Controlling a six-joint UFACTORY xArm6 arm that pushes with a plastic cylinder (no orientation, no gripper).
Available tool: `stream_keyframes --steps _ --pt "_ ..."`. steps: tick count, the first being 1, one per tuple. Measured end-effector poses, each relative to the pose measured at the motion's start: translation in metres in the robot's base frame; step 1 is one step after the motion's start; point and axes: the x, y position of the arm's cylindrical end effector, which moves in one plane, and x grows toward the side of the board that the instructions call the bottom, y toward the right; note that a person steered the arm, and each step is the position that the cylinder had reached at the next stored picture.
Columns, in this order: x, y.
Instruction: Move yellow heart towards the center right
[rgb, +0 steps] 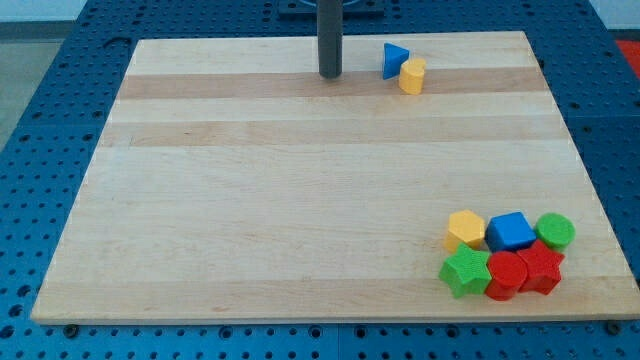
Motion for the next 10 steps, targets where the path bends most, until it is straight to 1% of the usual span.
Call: stream_keyframes --steps 1,2,4,5,6,7,8,9,10 --pt "-0.021 0.038" --pt "-0.012 0.067" --pt "0.064 0.123" --pt "0.088 0.138" --pt "0.082 0.138" --pt "0.066 0.133" --pt "0.060 0.140" --pt "0.070 0.159" --pt "0.104 0.163"
